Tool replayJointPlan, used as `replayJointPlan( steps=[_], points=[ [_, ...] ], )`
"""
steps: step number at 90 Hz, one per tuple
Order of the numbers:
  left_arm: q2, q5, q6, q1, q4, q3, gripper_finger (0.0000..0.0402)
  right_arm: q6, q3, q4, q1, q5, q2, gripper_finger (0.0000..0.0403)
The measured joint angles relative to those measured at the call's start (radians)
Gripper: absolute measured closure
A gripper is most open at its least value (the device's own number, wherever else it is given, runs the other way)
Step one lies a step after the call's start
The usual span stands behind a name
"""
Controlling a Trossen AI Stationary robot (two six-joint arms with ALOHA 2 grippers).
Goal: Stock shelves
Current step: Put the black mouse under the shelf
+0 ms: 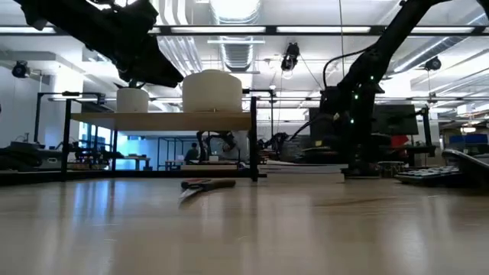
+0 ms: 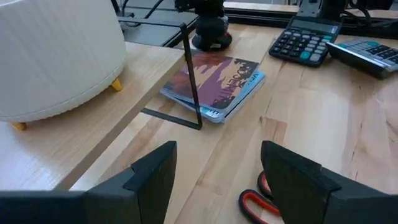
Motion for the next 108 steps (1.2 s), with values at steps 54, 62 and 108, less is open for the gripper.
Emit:
replayJointPlan(
  steps=[54,62,108],
  points=[
    [-0.109,0.000,0.034,0.000,-0.050,0.000,0.0182,0.180,0.002,-0.056,0.507,0.056,-0.286,0.0140],
    [-0.144,0.000,0.034,0.000,-0.060,0.000,0.0182,0.222,0.002,-0.056,0.600,0.068,-0.275,0.0142],
    [-0.277,-0.013,0.094,0.005,0.063,0.000,0.0182,0.332,0.003,0.327,0.938,0.157,-0.121,0.0141]
  ],
)
